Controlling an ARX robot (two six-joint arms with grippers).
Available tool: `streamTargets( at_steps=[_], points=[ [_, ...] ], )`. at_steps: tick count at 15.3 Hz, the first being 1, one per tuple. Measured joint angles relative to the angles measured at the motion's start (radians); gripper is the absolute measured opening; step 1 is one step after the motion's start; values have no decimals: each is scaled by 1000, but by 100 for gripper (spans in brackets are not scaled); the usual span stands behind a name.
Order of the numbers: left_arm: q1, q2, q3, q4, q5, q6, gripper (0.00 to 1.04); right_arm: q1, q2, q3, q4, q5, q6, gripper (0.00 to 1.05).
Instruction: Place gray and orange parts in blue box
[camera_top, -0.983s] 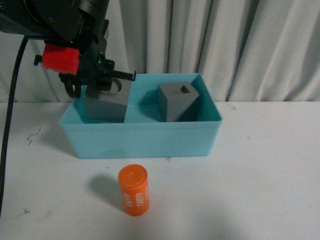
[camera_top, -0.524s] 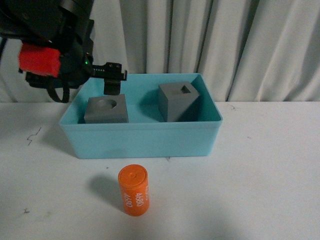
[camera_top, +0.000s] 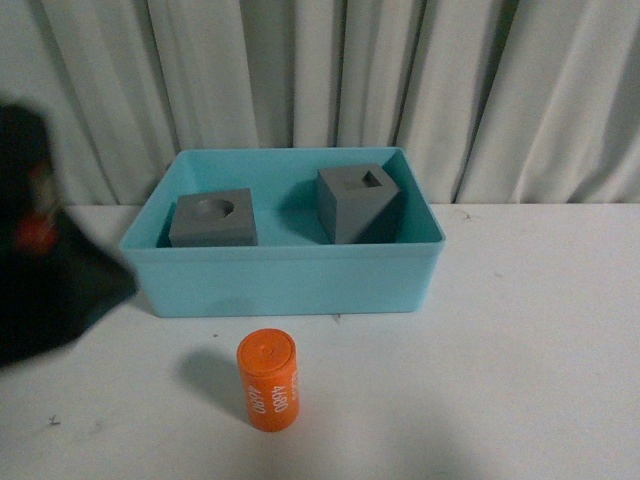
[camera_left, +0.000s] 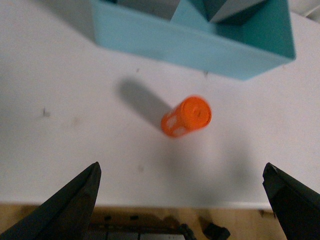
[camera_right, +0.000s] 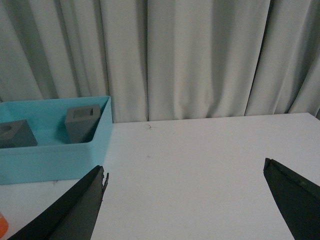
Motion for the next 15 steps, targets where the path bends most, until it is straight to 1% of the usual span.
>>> streamTargets(
  at_steps=[1,2,3,4,5,6,7,8,9,10,12,13,14,15],
  points=[
    [-45,-93,-67,-74,-54,-50,98,0,0,0,0,0,0,98],
    [-99,-189,-174,3,-126,-78,95,0,0,0,0,0,0,98],
    [-109,-300,-331,312,-244,35,84,0,0,0,-1,-2,0,98],
    [-55,-402,-440,534,-297,194,73,-1,0,0,-1,1,0,98],
    [23,-490,-501,683,-281,371,61,0,0,0,0,0,0,98],
    [66,-545,-509,715,-233,490,50,0,0,0,0,0,0,98],
    [116,-592,-514,683,-172,575,37,0,0,0,0,0,0,98],
    [171,-628,-533,646,-121,615,25,0,0,0,0,0,0,98],
    [219,-663,-547,616,-76,635,12,0,0,0,0,0,0,98],
    [254,-694,-550,601,-42,645,1,0,0,0,0,0,0,98],
    [323,-745,-555,562,31,653,2,0,0,0,0,0,0,98],
    [347,-765,-580,586,55,653,2,0,0,0,0,0,0,98],
    [372,-789,-587,549,76,654,2,0,0,0,0,0,0,98],
    [409,-861,-583,449,128,654,2,0,0,0,0,0,0,98]
  ],
)
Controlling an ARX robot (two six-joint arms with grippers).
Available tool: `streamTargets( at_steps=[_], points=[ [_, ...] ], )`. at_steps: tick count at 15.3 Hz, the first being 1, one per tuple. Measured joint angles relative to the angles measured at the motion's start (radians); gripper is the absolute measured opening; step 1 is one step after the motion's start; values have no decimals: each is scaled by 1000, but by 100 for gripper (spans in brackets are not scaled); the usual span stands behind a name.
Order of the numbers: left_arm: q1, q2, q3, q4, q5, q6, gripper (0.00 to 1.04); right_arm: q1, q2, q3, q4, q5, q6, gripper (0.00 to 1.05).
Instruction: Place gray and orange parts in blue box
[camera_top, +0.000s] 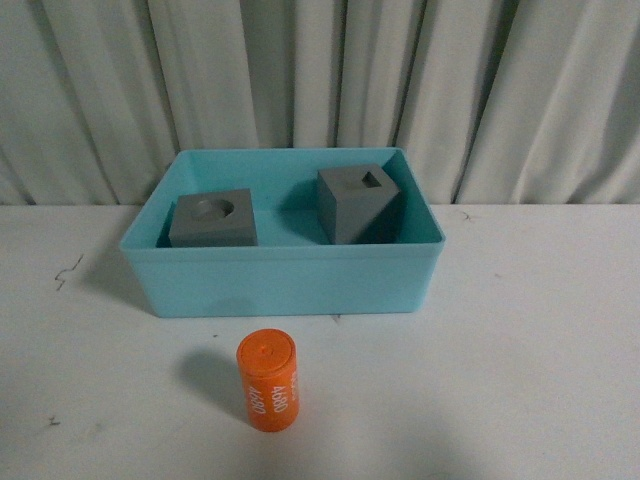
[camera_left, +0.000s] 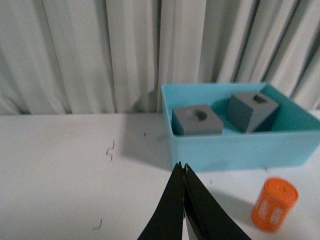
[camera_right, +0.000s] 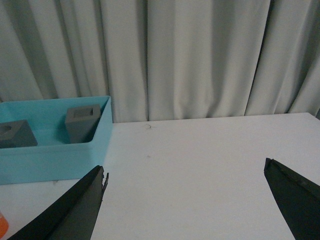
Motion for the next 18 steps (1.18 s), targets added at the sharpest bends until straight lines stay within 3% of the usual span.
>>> streamTargets(
  at_steps=[1,2,8,9,11,13,15,16,17,18],
  points=[
    [92,-101,-3,-79,77,2,2,0,0,0,0,1,0,98],
    [116,-106,2,-68,79,2,2,0,0,0,0,0,0,98],
    [106,-106,-4,-78,98,3,2,0,0,0,0,1,0,98],
    [106,-106,-4,-78,98,3,8,0,0,0,0,1,0,98],
    [106,-106,-4,-78,98,3,34,0,0,0,0,1,0,98],
    [106,-106,-4,-78,98,3,61,0,0,0,0,1,0,98],
    [106,-106,-4,-78,98,3,97,0,0,0,0,1,0,98],
    [106,-106,-4,-78,98,4,99,-4,20,22,-84,2,19,98],
    [106,-106,-4,-78,98,3,98,-93,243,127,-225,-85,68,98],
    [106,-106,-4,-76,98,3,98,-219,447,204,-127,-171,76,98]
  ],
)
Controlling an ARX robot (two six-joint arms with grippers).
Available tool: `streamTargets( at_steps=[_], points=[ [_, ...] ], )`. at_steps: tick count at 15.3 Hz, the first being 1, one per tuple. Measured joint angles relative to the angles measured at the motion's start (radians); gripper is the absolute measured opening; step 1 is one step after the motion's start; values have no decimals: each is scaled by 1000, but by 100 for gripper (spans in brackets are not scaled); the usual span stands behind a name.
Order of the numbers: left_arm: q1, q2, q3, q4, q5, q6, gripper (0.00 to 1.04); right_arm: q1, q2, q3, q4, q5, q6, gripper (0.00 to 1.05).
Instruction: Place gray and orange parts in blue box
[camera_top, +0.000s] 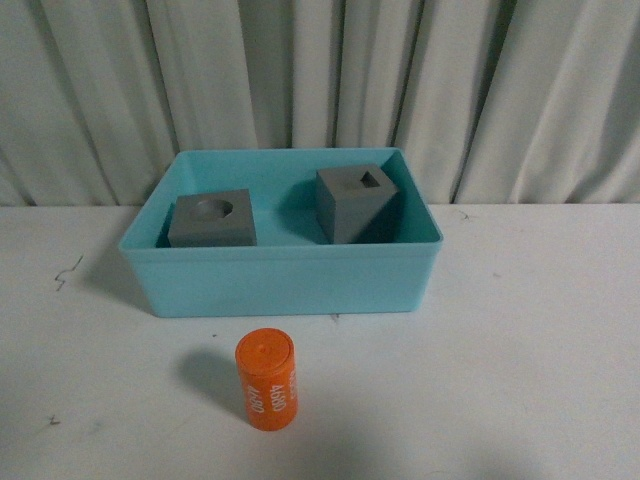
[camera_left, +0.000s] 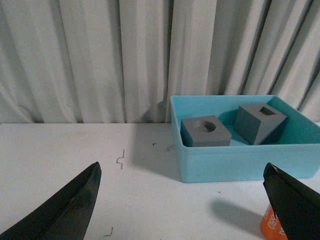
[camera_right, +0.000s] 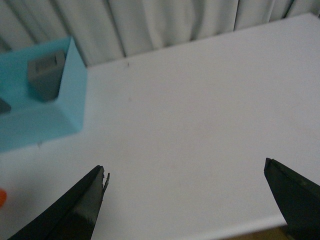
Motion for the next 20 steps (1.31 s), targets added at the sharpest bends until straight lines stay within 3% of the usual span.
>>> streamTargets(
  at_steps=[2,3,5,7,8,11,14,20],
  points=[
    [0,0,0,-1,0,0,98,-137,336,220,236,-229,-58,98],
    [0,0,0,-1,0,0,98,-118,473,322,244,-311,-116,98],
    [0,0,0,-1,0,0,98,-6,691,442,19,-504,-305,98],
    [0,0,0,-1,0,0,98,138,797,506,-194,-600,-524,98],
    [0,0,0,-1,0,0,98,283,867,547,-189,-576,-657,98],
    [0,0,0,-1,0,0,98,437,1064,599,-19,-444,-673,98],
    [0,0,0,-1,0,0,98,574,1245,720,35,-397,-610,98],
    [0,0,0,-1,0,0,98,706,1461,861,106,-300,-559,98]
  ],
)
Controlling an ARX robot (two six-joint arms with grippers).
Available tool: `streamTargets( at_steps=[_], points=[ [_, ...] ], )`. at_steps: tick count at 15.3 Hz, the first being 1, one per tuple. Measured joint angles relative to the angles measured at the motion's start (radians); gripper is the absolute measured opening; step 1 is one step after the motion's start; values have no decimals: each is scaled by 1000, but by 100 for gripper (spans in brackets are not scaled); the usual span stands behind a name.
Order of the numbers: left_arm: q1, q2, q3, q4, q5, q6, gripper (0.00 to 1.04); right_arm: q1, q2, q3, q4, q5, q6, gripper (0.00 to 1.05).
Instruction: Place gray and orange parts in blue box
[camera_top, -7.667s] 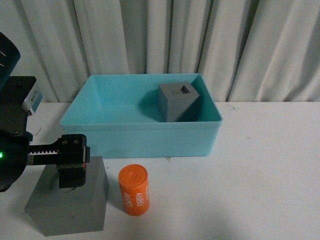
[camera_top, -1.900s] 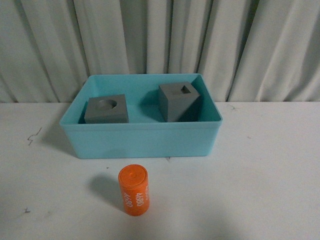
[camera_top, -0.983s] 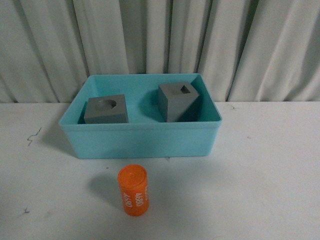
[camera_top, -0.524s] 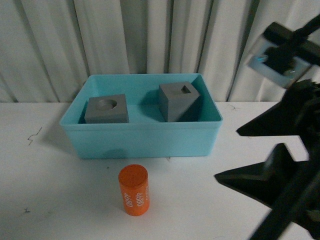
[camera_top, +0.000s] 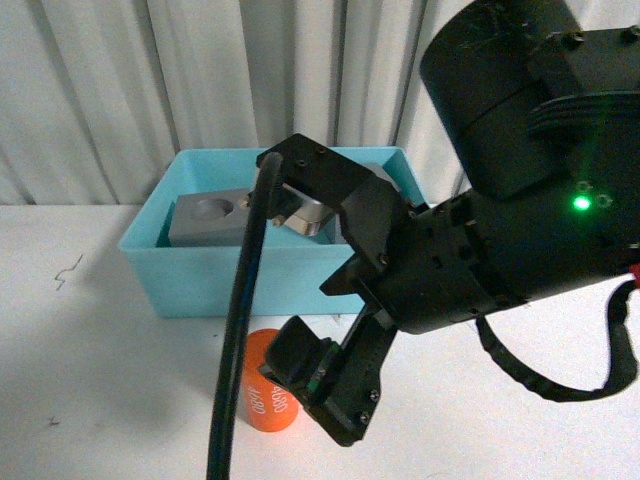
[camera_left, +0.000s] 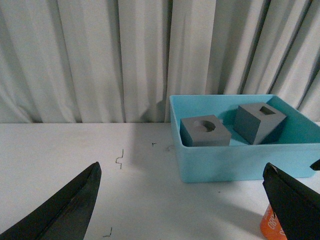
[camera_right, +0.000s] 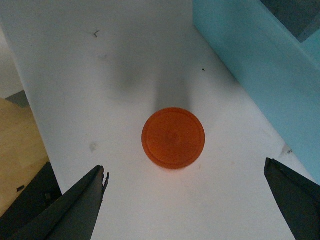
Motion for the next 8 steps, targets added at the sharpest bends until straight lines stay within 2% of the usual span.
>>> streamTargets(
  at_steps=[8],
  points=[
    [0,0,0,0,0,0,98,85,203,118,67,101,68,98]
  ],
)
